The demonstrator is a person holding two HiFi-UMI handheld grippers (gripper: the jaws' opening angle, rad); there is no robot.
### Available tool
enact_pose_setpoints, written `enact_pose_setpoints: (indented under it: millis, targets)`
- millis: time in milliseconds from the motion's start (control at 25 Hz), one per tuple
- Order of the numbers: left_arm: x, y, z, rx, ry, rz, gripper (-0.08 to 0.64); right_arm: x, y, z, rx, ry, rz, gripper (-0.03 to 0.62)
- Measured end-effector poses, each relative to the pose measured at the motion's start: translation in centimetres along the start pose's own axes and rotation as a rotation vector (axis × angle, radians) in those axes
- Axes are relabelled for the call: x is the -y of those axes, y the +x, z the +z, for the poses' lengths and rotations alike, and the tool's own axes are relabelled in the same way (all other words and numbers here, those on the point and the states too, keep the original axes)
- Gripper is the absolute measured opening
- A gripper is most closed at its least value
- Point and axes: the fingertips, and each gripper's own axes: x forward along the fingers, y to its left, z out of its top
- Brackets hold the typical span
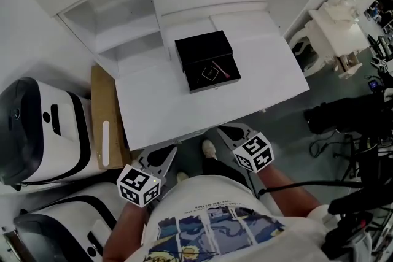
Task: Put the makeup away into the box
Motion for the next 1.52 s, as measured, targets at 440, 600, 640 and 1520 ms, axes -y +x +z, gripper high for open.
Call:
enact_pose_setpoints:
  millis: [440,600,640,1520]
  targets:
    - [0.5,-4.2,-2.4,0.013,0.018,-0.009,0.014,-4.7,-1.0,-0.9,0.024,-0.022,-0.026,0.025]
    - [0.7,-5.6,-3.4,0.02,0.007,-0.006,0.014,-6.3,-1.2,-1.2,0.029,-0.035,-0.036,0.025]
    - [0.9,-5.8,-3.7,0.02,0.005,-0.007,0.014,-6.7,-1.2,-1.3,0.027,-0.037,-0.037,0.025]
    - [2.0,-9.5,-6.5,0.024,0.009,-0.001,0.014,-12.1,-1.2,-2.3,0.04,-0.085,-0.014,0.025]
